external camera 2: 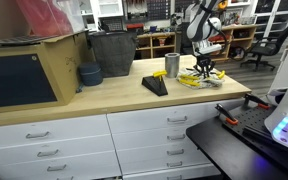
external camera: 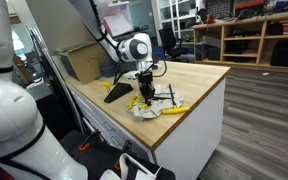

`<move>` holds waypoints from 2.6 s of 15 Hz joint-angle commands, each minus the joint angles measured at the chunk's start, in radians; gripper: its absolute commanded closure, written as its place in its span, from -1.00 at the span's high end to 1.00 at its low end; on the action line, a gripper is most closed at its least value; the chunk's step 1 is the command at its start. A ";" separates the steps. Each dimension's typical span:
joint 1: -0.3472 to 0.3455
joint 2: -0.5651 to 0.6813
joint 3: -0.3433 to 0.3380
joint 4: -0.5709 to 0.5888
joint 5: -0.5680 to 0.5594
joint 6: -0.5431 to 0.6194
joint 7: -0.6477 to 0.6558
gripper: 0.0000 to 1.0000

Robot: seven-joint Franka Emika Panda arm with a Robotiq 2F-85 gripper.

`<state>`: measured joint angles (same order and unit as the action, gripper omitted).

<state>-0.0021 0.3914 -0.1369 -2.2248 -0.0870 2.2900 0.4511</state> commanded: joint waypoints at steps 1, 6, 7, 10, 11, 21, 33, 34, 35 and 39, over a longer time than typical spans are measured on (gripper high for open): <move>-0.036 -0.112 0.003 -0.038 0.090 -0.020 -0.043 -0.91; -0.053 -0.189 0.000 -0.009 0.212 -0.078 0.029 -0.91; -0.053 -0.206 -0.001 -0.010 0.223 -0.085 0.043 -0.91; -0.044 -0.254 -0.003 -0.019 0.197 -0.074 0.082 -0.91; -0.044 -0.267 -0.002 -0.021 0.193 -0.070 0.088 -0.91; 0.024 -0.240 0.073 -0.118 0.085 -0.090 0.202 -0.91; 0.089 -0.077 0.059 -0.155 -0.015 -0.048 0.393 -0.91; 0.096 -0.066 0.057 -0.151 -0.028 -0.039 0.418 -0.91; 0.102 -0.059 0.055 -0.148 -0.036 -0.021 0.447 -0.91; 0.114 -0.056 0.064 -0.151 -0.030 0.056 0.501 -0.91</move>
<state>0.0899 0.3313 -0.0680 -2.3786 -0.1143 2.2875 0.9051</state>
